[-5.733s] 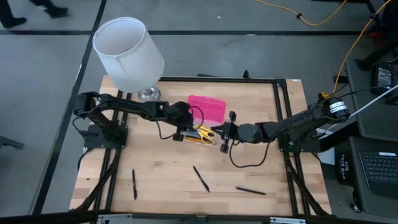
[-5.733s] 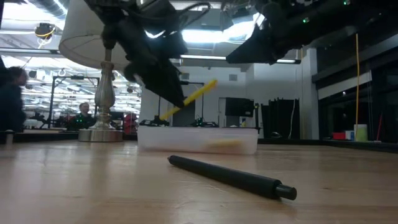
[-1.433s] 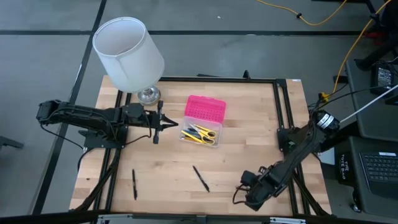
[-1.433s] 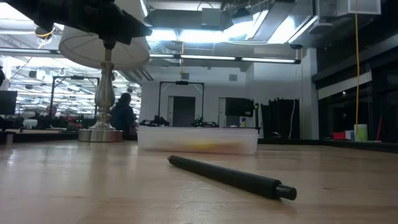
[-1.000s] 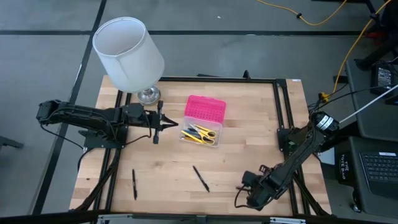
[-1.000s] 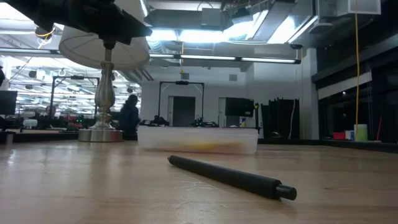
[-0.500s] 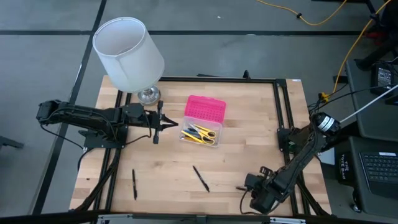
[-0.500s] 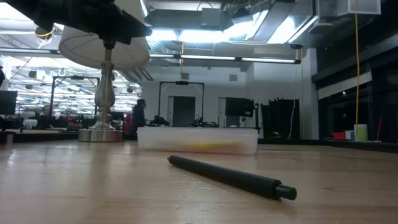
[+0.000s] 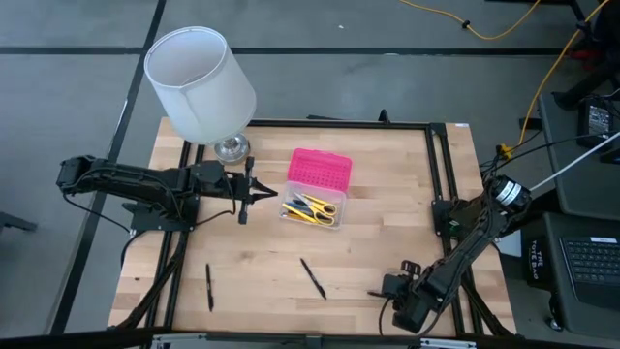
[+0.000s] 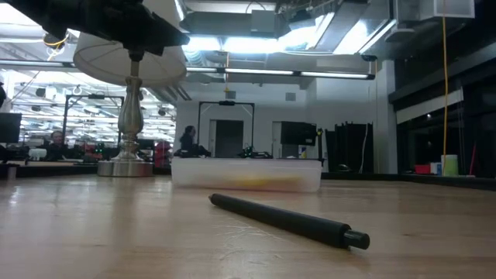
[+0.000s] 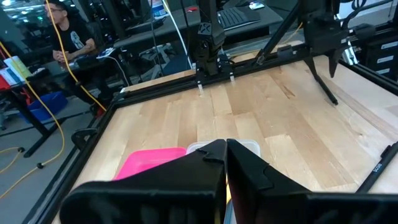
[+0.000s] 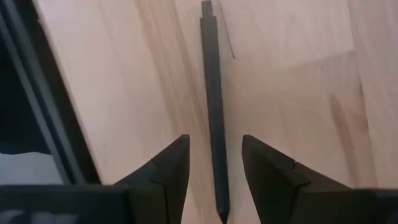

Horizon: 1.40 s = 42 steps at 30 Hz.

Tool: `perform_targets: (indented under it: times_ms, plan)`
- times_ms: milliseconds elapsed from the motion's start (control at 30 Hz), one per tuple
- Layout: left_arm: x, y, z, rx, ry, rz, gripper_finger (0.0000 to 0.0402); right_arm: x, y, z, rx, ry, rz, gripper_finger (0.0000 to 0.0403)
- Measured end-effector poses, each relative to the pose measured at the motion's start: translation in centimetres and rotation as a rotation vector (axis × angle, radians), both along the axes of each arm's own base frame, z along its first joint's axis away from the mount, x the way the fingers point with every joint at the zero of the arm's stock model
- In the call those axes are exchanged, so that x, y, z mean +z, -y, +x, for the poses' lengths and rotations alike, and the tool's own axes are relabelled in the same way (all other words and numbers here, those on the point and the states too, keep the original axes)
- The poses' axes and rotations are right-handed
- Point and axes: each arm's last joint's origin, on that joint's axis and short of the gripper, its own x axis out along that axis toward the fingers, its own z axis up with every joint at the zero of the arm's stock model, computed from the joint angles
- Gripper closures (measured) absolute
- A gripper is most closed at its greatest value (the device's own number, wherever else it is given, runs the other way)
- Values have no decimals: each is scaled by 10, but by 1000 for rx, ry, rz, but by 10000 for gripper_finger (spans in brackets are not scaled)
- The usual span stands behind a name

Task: Pick & place school supplies into a supply box
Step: Put the black pen into the transparent supply box

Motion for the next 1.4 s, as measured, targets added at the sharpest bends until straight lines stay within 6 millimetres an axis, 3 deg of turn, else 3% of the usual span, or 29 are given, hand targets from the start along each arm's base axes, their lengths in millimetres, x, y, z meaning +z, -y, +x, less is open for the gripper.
perform_targets:
  times_ms: [467,833,1400]
  plan:
    - [0,0,0,0,-1,0,396,-26,11,-8,55,25,-6,252]
    - [0,0,0,0,-1,0,396,-31,21,-7,95,15,-62,280]
    - [0,0,0,0,-1,1,396,-33,41,-5,-37,-78,-164,304]
